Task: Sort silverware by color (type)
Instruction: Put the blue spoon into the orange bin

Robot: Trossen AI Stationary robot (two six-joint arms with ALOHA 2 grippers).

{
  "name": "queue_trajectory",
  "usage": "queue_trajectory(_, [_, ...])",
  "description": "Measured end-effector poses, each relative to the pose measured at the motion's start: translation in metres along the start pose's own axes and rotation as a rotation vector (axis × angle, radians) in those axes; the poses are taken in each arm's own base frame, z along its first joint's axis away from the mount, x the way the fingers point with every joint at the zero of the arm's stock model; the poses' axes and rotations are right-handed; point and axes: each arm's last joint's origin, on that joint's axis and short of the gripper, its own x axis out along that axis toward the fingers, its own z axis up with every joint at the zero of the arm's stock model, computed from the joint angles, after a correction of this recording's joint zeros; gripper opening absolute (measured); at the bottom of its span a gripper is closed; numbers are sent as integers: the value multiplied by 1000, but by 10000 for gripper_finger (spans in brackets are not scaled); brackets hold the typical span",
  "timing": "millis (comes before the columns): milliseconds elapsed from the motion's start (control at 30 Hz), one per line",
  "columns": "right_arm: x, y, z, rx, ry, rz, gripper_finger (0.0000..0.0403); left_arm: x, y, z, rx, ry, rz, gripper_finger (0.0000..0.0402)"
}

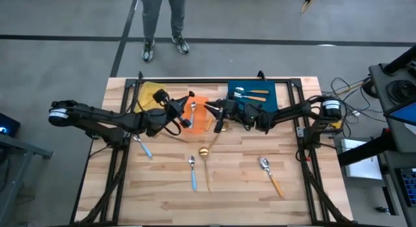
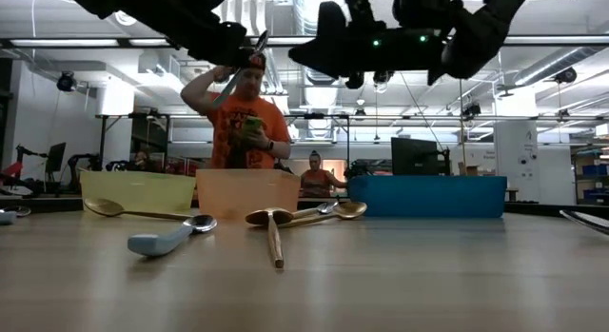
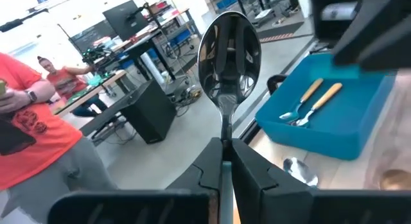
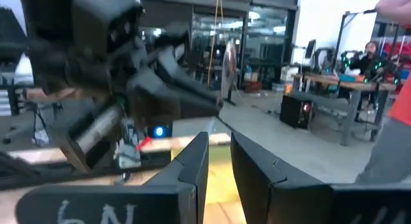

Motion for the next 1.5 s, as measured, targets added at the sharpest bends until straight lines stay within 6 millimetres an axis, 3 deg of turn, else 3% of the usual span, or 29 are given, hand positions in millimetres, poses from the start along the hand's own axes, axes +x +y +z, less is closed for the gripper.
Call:
queue_trajectory(433, [22,3,15,16,-47,-3,62,0,-2,-4,-8,8,-3,3])
queue_trajectory(800, [42,4,30,22,65,-32,173,0,-2,-6,-46,11,-4,3])
queue_trajectory(933, [48,3,40,24,53,-57,193,0,-2,-6,-71,8,-5,3])
queue_trajectory(1133, [54,2,49,20,54,-61,191,0,-2,-4,-102,-2,-7,3])
queue_trajectory(1500, [54,2,46,21,91,-59,168,-3,-7,1,-130,-60,-137,4])
